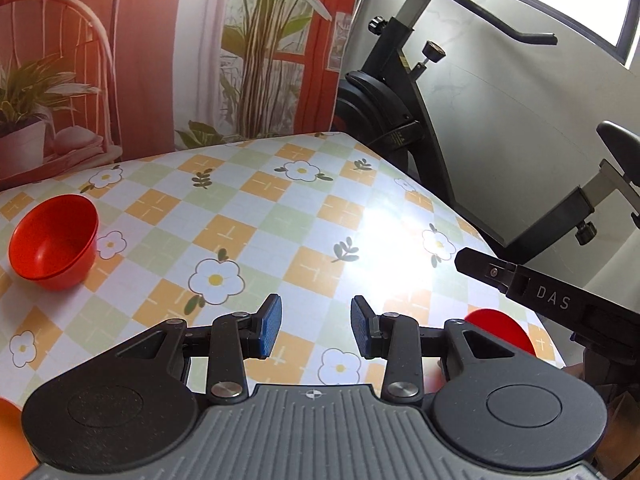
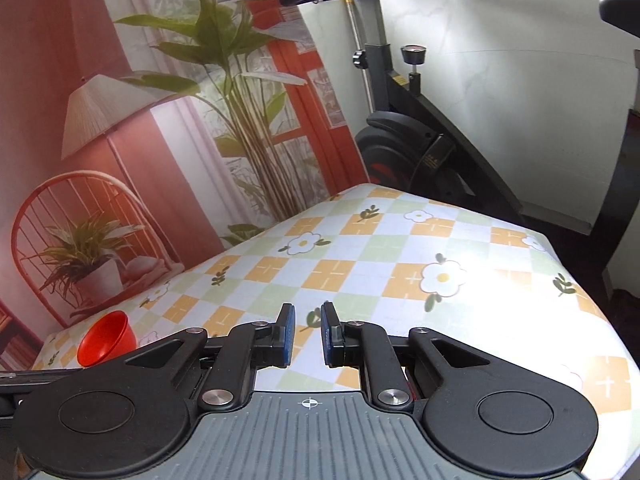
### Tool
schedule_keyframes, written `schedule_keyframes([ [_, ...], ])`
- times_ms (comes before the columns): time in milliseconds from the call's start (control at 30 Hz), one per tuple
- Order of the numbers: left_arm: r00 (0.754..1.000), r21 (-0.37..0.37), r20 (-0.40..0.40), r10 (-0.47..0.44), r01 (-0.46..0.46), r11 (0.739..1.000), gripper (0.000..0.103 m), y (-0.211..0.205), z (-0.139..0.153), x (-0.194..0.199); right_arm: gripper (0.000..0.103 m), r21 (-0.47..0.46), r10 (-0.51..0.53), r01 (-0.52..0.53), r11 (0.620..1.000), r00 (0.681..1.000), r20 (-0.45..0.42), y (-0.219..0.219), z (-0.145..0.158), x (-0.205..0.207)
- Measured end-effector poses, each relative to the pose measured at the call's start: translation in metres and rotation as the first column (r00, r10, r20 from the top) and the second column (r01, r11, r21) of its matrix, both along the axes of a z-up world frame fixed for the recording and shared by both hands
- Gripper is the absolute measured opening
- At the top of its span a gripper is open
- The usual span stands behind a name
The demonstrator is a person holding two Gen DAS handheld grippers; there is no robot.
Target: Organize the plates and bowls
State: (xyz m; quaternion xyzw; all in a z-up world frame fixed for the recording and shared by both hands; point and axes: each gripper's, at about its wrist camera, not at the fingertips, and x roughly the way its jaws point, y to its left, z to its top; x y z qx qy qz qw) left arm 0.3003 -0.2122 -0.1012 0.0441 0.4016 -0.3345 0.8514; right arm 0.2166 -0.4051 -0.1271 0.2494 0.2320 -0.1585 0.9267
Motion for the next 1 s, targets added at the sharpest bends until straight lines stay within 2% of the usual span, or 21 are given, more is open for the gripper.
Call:
schedule_keyframes([
  [233,0.997,0.002,-0.005,-0.071,0.071,0.997,0.040,-0.023,-0.002,-0.014,0.014,-0.007,-0.096,0.096,0.995,0.995,-0.026,-0.027,-0.009,-0.039],
  [300,0.996,0.002,-0.010,-0.089,0.089,0.996,0.040,-0.029,-0.005,-0.019,0.015,-0.042,-0.125,0.124,0.991,0.991,-0.038,-0.029,-0.011,-0.049],
  [367,0.994,0.001,-0.026,-0.107,0.107,0.994,0.040,-0.036,-0.009,-0.024,0.018,-0.066,-0.136,0.133,0.989,0.989,-0.051,-0.029,-0.015,-0.058],
  [600,0.982,-0.007,-0.099,-0.163,0.163,0.987,0.040,-0.056,-0.033,-0.040,0.018,-0.037,-0.180,0.177,0.983,0.978,-0.107,-0.035,-0.035,-0.078],
  [833,0.975,-0.011,-0.148,-0.166,0.166,0.986,0.040,-0.062,-0.050,-0.042,0.018,-0.023,-0.185,0.183,0.983,0.971,-0.151,-0.036,-0.050,-0.089],
  [1000,0.971,-0.017,-0.174,-0.164,0.163,0.986,0.040,-0.063,-0.055,-0.042,0.018,-0.018,-0.188,0.187,0.982,0.971,-0.150,-0.036,-0.053,-0.092],
])
